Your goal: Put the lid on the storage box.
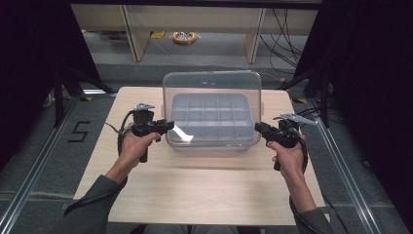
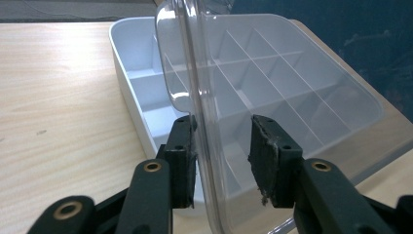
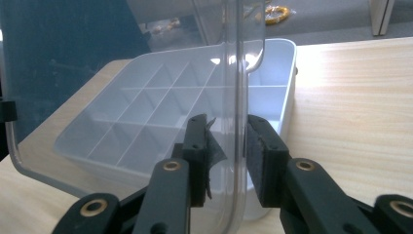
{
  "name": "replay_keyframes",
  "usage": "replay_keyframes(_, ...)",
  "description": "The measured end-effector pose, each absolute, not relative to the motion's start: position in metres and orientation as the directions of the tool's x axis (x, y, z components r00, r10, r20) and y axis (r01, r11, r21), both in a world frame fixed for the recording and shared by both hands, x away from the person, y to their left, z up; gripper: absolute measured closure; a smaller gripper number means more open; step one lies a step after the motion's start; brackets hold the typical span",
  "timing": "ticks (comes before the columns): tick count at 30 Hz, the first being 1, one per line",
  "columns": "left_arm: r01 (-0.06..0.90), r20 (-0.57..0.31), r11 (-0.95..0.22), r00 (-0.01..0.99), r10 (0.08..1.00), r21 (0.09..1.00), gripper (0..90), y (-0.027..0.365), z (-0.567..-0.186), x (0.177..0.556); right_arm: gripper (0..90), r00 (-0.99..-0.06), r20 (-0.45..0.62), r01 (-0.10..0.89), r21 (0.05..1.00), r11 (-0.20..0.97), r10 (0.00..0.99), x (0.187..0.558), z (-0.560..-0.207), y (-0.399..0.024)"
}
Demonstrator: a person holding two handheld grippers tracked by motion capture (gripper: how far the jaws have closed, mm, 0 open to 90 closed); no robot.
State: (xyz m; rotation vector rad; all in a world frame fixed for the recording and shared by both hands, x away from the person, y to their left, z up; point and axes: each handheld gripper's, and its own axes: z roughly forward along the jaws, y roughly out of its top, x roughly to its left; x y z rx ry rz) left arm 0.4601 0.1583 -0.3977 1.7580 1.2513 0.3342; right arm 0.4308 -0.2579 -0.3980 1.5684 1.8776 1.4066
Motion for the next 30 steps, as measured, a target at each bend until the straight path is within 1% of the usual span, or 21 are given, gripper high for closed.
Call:
replay_keyframes(1, 0.601, -0.276, -0.052, 0.440, 0.855, 0.797, 61.8, 0.157, -0.398, 0.463, 72.2, -0.368, 0.304, 0.551, 0.833, -0.058, 0.878, 0.435, -0.399, -0.260)
replay_keyframes(2, 0.602, -0.278, -0.048, 0.436, 0.856, 0.797, 61.6, 0.157, -0.398, 0.466, 72.2, -0.349, 0.343, 0.559, 0.823, -0.100, 0.872, 0.437, -0.399, -0.257)
replay_keyframes(3, 0.603, -0.287, -0.034, 0.428, 0.857, 0.797, 61.4, 0.157, -0.398, 0.469, 72.1, -0.352, 0.328, 0.551, 0.830, -0.089, 0.877, 0.440, -0.401, -0.257)
replay_keyframes(4, 0.606, -0.286, -0.031, 0.420, 0.862, 0.795, 61.3, 0.157, -0.398, 0.472, 72.2, -0.348, 0.342, 0.557, 0.824, -0.101, 0.873, 0.442, -0.401, -0.256)
replay_keyframes(7, 0.617, -0.287, -0.032, 0.410, 0.866, 0.786, 61.0, 0.157, -0.400, 0.479, 72.2, -0.352, 0.333, 0.554, 0.828, -0.092, 0.875, 0.449, -0.404, -0.256)
replay_keyframes(10, 0.623, -0.288, -0.031, 0.405, 0.868, 0.782, 60.9, 0.158, -0.401, 0.484, 72.2, -0.333, 0.364, 0.574, 0.810, -0.119, 0.870, 0.454, -0.405, -0.253)
replay_keyframes(12, 0.627, -0.291, -0.024, 0.395, 0.871, 0.779, 60.8, 0.158, -0.402, 0.486, 72.2, -0.353, 0.328, 0.550, 0.830, -0.090, 0.876, 0.461, -0.408, -0.255)
replay_keyframes(15, 0.635, -0.293, -0.024, 0.389, 0.873, 0.772, 60.6, 0.157, -0.403, 0.491, 72.0, -0.350, 0.335, 0.555, 0.826, -0.095, 0.875, 0.464, -0.408, -0.254)
replay_keyframes(17, 0.640, -0.291, -0.025, 0.384, 0.876, 0.768, 60.5, 0.157, -0.404, 0.494, 71.9, -0.339, 0.345, 0.566, 0.818, -0.104, 0.875, 0.466, -0.408, -0.253)
replay_keyframes(18, 0.643, -0.295, -0.022, 0.382, 0.876, 0.766, 60.4, 0.156, -0.405, 0.495, 71.8, -0.316, 0.354, 0.580, 0.807, -0.117, 0.880, 0.466, -0.408, -0.251)
replay_keyframes(19, 0.645, -0.300, -0.016, 0.376, 0.877, 0.764, 60.3, 0.156, -0.406, 0.497, 71.8, -0.338, 0.333, 0.562, 0.822, -0.095, 0.880, 0.471, -0.411, -0.254)
replay_keyframes(20, 0.649, -0.301, -0.016, 0.374, 0.877, 0.761, 60.2, 0.155, -0.406, 0.498, 71.8, -0.305, 0.375, 0.592, 0.795, -0.134, 0.875, 0.469, -0.410, -0.251)
replay_keyframes(23, 0.656, -0.298, -0.021, 0.371, 0.880, 0.754, 60.1, 0.154, -0.409, 0.501, 71.4, -0.302, 0.375, 0.598, 0.790, -0.132, 0.877, 0.471, -0.412, -0.251)
replay_keyframes(25, 0.668, -0.314, -0.009, 0.362, 0.878, 0.745, 60.0, 0.155, -0.409, 0.502, 71.2, -0.296, 0.379, 0.600, 0.788, -0.138, 0.877, 0.473, -0.416, -0.252)
replay_keyframes(26, 0.669, -0.321, 0.001, 0.355, 0.878, 0.743, 59.8, 0.154, -0.409, 0.502, 71.1, -0.309, 0.350, 0.584, 0.804, -0.114, 0.884, 0.475, -0.418, -0.254)
replay_keyframes(27, 0.672, -0.326, 0.004, 0.354, 0.876, 0.740, 59.7, 0.155, -0.409, 0.502, 70.8, -0.321, 0.365, 0.586, 0.802, -0.120, 0.874, 0.476, -0.418, -0.255)
replay_keyframes(30, 0.675, -0.345, 0.021, 0.351, 0.871, 0.737, 59.4, 0.156, -0.405, 0.502, 70.4, -0.312, 0.393, 0.590, 0.794, -0.148, 0.865, 0.476, -0.418, -0.256)
